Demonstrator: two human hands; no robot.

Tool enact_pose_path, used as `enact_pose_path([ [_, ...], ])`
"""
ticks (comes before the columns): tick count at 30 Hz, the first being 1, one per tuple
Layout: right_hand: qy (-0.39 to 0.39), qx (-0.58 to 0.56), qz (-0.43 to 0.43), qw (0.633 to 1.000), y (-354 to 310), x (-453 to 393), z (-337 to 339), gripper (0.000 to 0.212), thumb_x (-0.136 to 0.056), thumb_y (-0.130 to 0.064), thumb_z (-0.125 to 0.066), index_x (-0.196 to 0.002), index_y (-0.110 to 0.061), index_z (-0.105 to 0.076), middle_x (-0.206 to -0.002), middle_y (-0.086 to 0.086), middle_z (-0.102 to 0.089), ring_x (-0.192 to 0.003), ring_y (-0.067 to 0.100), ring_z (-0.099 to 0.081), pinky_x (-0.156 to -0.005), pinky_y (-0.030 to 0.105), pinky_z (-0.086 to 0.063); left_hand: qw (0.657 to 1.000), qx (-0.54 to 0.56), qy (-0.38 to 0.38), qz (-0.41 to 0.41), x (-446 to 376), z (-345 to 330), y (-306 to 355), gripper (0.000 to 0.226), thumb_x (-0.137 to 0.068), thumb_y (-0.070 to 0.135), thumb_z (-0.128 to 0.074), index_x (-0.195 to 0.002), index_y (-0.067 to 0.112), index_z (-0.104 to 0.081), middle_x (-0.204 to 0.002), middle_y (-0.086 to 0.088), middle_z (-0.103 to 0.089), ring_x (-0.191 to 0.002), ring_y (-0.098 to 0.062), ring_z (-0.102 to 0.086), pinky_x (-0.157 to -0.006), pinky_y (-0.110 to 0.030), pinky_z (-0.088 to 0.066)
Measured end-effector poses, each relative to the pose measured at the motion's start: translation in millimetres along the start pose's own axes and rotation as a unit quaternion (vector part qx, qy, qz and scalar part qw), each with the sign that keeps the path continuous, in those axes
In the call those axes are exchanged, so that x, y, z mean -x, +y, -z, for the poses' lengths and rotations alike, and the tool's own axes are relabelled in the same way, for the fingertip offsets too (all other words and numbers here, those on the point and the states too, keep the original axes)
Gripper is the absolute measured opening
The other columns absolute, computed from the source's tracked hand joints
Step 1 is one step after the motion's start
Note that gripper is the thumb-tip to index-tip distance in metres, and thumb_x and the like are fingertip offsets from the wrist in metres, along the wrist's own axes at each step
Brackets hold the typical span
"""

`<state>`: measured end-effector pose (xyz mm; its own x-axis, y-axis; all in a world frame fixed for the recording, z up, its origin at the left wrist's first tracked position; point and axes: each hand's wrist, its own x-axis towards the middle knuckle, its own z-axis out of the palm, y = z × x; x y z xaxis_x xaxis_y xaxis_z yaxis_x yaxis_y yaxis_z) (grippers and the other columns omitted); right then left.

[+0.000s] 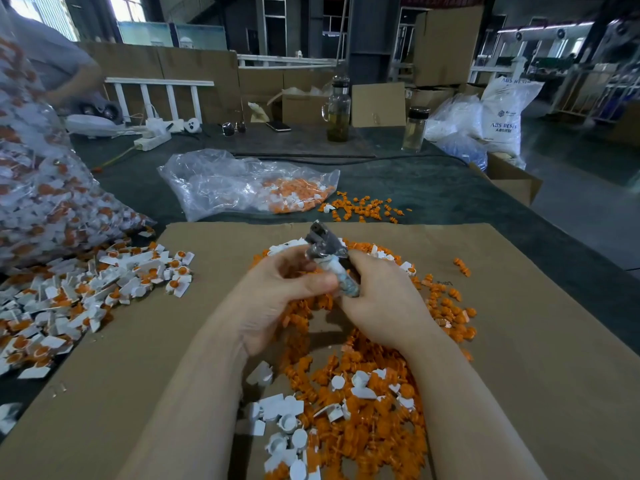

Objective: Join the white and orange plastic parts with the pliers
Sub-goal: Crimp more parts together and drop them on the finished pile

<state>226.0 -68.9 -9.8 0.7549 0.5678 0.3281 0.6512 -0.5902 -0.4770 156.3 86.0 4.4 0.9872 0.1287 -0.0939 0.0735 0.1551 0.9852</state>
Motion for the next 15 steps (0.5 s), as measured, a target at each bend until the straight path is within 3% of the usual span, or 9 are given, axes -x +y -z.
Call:
enact_pose_path([
  [2, -0.024, -0.005, 0.022, 0.999, -3.6, 0.8, 0.3, 0.023, -0.081, -0.026, -0.060, -0.092, -0.034, -0.041, -0.074, -0.011, -0.055, -0.066, 0.007, -0.052, -0.055, 0.025, -0.039, 1.000, 0.004, -0.015, -0.004, -1.5, -6.0, -3.1, 0.055, -0.054, 0.022, -0.088, -0.106, 0.012, -0.072, -0.111, -0.012, -0.072, -0.109, -0.031, -0.064, -0.096, -0.043, -0.049],
  [5, -0.025, -0.007, 0.027, 0.999, -4.5, 0.1, -0.1, 0.030, -0.076, -0.029, -0.062, -0.097, -0.032, -0.042, -0.082, -0.011, -0.056, -0.073, 0.005, -0.051, -0.059, 0.022, -0.037, 0.999, 0.029, -0.007, -0.028, -3.5, -3.8, -6.0, 0.041, -0.054, 0.023, -0.086, -0.092, 0.013, -0.075, -0.102, -0.015, -0.074, -0.099, -0.030, -0.070, -0.087, -0.041, -0.053],
  [7, -0.019, 0.010, 0.024, 0.999, -4.2, -1.0, 0.2, 0.033, -0.073, -0.033, -0.064, -0.101, -0.027, -0.046, -0.091, -0.009, -0.054, -0.083, 0.008, -0.049, -0.071, 0.026, -0.041, 0.998, 0.034, -0.010, -0.058, -3.8, -1.6, -7.1, 0.033, -0.056, 0.024, -0.086, -0.087, 0.015, -0.077, -0.099, -0.015, -0.075, -0.093, -0.026, -0.072, -0.080, -0.035, -0.055],
  [11, -0.037, 0.028, 0.009, 0.999, -4.2, -0.3, 1.5, 0.057, -0.074, -0.037, -0.059, -0.128, -0.028, -0.045, -0.121, -0.007, -0.053, -0.111, 0.015, -0.047, -0.101, 0.038, -0.038, 0.996, 0.049, 0.028, -0.064, -5.1, 7.6, -6.7, 0.031, -0.062, 0.031, -0.086, -0.088, 0.017, -0.078, -0.099, -0.011, -0.075, -0.094, -0.025, -0.072, -0.071, -0.028, -0.058],
  [13, -0.037, 0.006, -0.009, 0.999, -5.1, 1.3, 1.3, 0.055, -0.079, -0.033, -0.058, -0.131, -0.031, -0.044, -0.124, -0.008, -0.052, -0.112, 0.014, -0.047, -0.099, 0.037, -0.040, 0.996, -0.011, 0.066, -0.067, -5.6, 9.9, -5.7, 0.039, -0.057, 0.043, -0.086, -0.087, 0.021, -0.078, -0.096, -0.004, -0.077, -0.093, -0.018, -0.072, -0.072, -0.028, -0.056],
  [15, -0.032, -0.021, -0.030, 0.999, -6.6, 2.2, 0.1, 0.044, -0.083, -0.027, -0.058, -0.125, -0.031, -0.047, -0.114, -0.009, -0.054, -0.102, 0.011, -0.052, -0.088, 0.032, -0.048, 0.988, -0.109, 0.082, -0.079, -5.8, 10.9, -5.4, 0.052, -0.053, 0.054, -0.087, -0.092, 0.022, -0.076, -0.096, 0.003, -0.076, -0.090, -0.009, -0.070, -0.077, -0.027, -0.050],
])
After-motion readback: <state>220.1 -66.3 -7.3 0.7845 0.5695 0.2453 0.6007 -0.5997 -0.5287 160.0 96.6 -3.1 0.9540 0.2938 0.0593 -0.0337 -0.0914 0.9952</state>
